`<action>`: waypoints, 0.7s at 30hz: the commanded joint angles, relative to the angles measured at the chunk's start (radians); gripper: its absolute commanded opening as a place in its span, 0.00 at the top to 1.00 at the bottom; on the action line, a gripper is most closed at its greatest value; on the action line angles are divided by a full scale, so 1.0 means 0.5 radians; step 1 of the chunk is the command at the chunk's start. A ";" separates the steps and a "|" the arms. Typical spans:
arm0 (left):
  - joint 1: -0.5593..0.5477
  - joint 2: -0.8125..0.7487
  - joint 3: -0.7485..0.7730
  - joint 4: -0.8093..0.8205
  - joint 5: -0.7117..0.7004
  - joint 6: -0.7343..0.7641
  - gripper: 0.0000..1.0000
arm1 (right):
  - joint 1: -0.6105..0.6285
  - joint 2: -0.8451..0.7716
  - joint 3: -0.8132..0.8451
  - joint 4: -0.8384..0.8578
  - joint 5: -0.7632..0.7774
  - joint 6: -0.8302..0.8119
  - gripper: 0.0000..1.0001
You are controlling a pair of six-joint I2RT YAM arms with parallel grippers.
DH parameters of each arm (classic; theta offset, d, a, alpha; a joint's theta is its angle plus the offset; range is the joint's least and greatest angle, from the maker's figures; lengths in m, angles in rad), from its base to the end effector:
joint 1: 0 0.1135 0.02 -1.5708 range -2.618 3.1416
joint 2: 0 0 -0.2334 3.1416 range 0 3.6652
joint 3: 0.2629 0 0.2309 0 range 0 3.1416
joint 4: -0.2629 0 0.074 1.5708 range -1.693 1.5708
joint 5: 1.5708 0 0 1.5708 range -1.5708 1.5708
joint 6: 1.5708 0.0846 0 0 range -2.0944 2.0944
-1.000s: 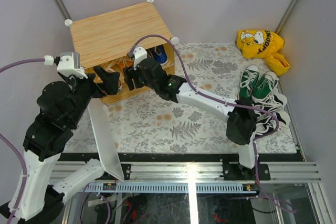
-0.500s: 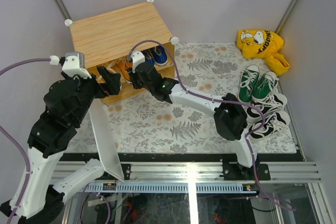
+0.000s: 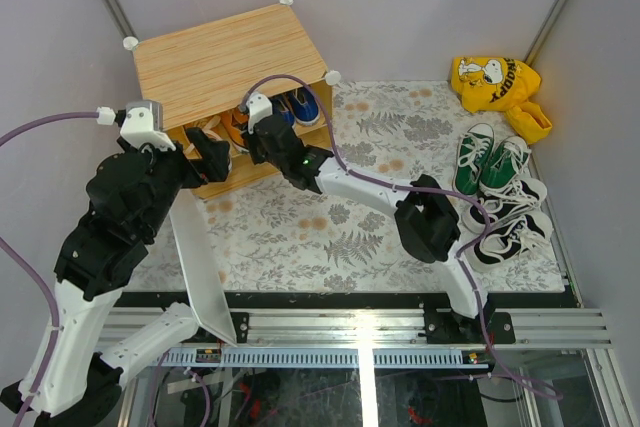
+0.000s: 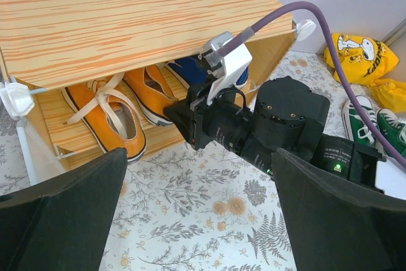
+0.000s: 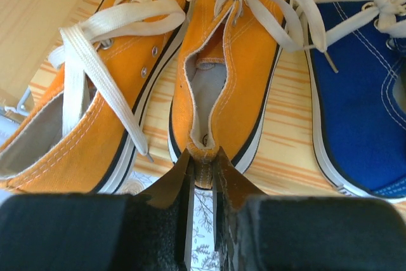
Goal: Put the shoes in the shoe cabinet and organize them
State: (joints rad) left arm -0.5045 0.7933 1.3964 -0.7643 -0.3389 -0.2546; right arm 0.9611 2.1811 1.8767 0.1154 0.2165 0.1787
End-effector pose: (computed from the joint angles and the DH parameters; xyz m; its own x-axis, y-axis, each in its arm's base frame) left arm 0.1516 -0.0516 0.4310 -0.1784 -0.1728 -0.9687 0.1278 0.9720 -0.1969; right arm 0.3231 0.4309 0.2658 -0.2267 -0.0214 -0.9737 -0.6499 0.7479 0.1349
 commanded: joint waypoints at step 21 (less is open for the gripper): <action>-0.013 -0.022 -0.010 0.041 -0.020 0.026 0.05 | -0.016 -0.221 -0.243 0.452 0.054 0.006 0.35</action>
State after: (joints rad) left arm -0.5045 0.7822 1.3701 -0.7650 -0.3481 -0.2516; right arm 0.9588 2.2192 1.8606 0.2272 0.2665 0.1493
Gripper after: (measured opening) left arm 0.950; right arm 0.622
